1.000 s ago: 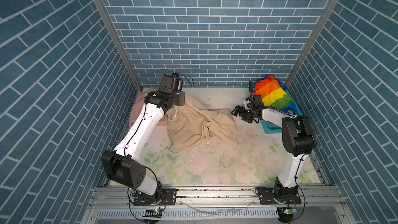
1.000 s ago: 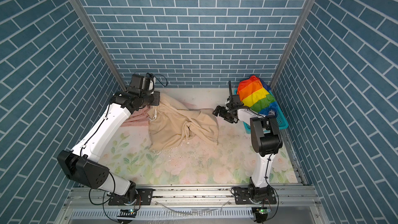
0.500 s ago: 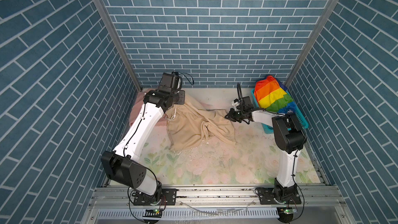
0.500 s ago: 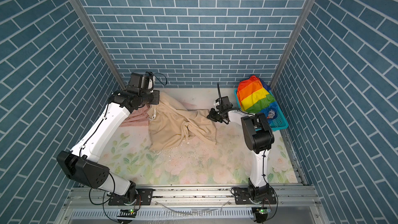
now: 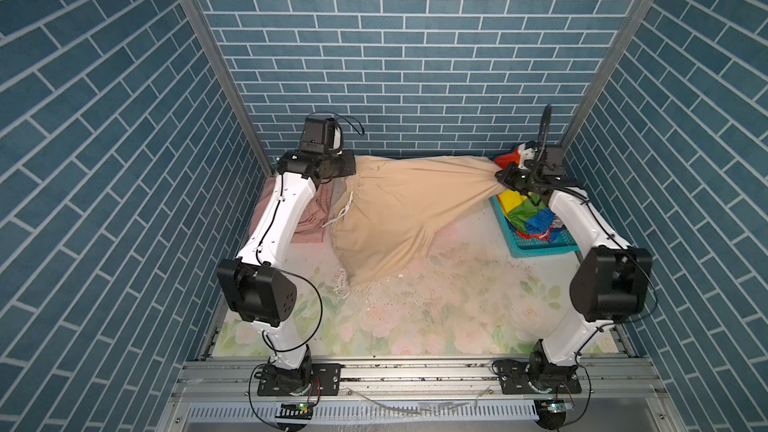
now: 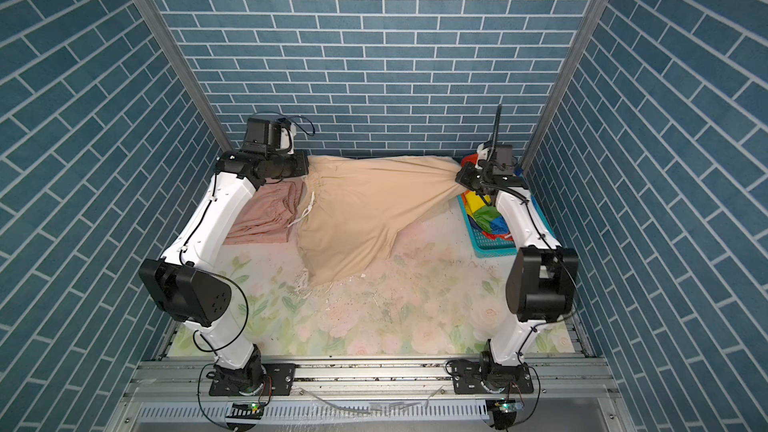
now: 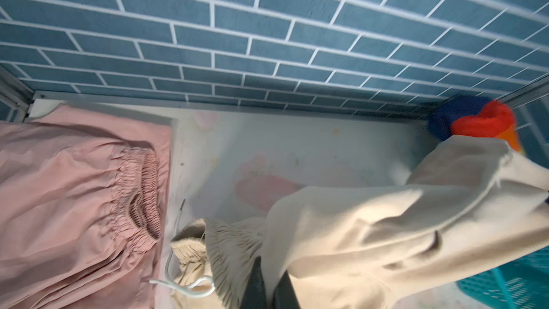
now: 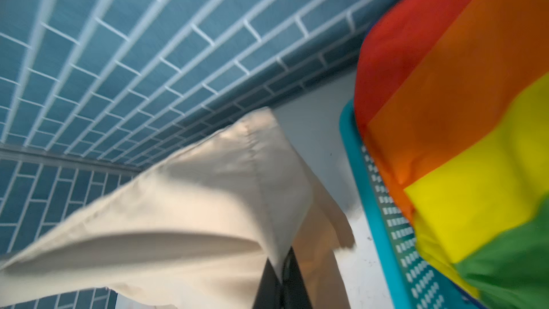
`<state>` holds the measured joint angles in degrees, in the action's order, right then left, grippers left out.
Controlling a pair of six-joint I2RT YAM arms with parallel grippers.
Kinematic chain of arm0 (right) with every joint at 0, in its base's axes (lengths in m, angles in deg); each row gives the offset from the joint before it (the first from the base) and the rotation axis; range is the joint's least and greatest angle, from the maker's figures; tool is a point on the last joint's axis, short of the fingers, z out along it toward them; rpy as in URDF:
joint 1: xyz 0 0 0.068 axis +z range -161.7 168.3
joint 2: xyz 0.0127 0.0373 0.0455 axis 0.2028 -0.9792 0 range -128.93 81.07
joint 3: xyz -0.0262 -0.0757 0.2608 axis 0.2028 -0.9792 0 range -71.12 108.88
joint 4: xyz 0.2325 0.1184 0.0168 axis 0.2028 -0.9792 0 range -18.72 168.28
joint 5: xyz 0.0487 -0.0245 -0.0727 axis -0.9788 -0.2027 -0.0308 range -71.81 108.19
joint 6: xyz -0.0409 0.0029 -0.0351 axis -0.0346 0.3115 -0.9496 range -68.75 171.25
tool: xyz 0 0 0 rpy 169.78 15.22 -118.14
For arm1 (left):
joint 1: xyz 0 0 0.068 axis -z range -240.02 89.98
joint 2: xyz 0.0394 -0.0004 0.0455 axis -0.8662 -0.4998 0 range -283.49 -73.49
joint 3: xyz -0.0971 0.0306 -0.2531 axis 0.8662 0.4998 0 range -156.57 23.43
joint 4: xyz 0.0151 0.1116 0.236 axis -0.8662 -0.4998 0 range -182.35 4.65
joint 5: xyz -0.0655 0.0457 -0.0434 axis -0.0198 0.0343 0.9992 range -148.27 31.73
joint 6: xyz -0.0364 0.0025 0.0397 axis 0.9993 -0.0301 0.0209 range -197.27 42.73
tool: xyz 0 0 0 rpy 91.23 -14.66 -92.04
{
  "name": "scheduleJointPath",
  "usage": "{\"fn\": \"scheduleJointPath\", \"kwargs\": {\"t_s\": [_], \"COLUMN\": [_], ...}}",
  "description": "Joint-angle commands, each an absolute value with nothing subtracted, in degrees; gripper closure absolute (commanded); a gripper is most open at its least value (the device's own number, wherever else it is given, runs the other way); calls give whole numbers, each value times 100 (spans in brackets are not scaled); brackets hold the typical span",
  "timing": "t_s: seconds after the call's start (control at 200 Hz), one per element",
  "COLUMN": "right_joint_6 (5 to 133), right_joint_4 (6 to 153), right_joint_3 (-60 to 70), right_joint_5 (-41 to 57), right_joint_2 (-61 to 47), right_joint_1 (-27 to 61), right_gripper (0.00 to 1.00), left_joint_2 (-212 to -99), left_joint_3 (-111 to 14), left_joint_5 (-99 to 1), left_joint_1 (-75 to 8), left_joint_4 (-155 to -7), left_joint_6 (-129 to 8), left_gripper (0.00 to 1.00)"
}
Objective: Fold and stack the shorts
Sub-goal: 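Drag the beige waistband toward the pink shorts with the left gripper while the right releases, then grasp the beige shorts' leg hem near the basket with the right gripper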
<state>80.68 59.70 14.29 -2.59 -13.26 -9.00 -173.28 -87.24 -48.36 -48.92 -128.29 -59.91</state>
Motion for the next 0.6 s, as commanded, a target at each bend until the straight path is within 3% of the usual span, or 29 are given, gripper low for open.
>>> {"fn": "scheduleJointPath", "kwargs": {"t_s": [0.0, 0.16, 0.34, 0.595], "right_joint_6": [7763, 7893, 7945, 8111], "right_joint_4": [5833, 6313, 6280, 5695], "right_joint_3": [473, -1247, -2159, -1768], "right_joint_5": [212, 257, 342, 536], "right_joint_2": [-633, -315, -91, 27], "right_joint_1": [-756, -318, -199, -202], "right_gripper": [100, 98, 65, 30], "left_joint_2": [-16928, -16232, -15588, -14915], "left_joint_3": [-8597, -6866, -4946, -3604], "left_joint_5": [-4626, -4472, -4256, -4325], "left_joint_1": [-5180, -5211, -5210, -5211], "left_joint_4": [-12621, -12087, -11690, -11415], "left_joint_6": [-5682, -5577, -5471, -5354], "left_gripper": [100, 100, 100, 100]}}
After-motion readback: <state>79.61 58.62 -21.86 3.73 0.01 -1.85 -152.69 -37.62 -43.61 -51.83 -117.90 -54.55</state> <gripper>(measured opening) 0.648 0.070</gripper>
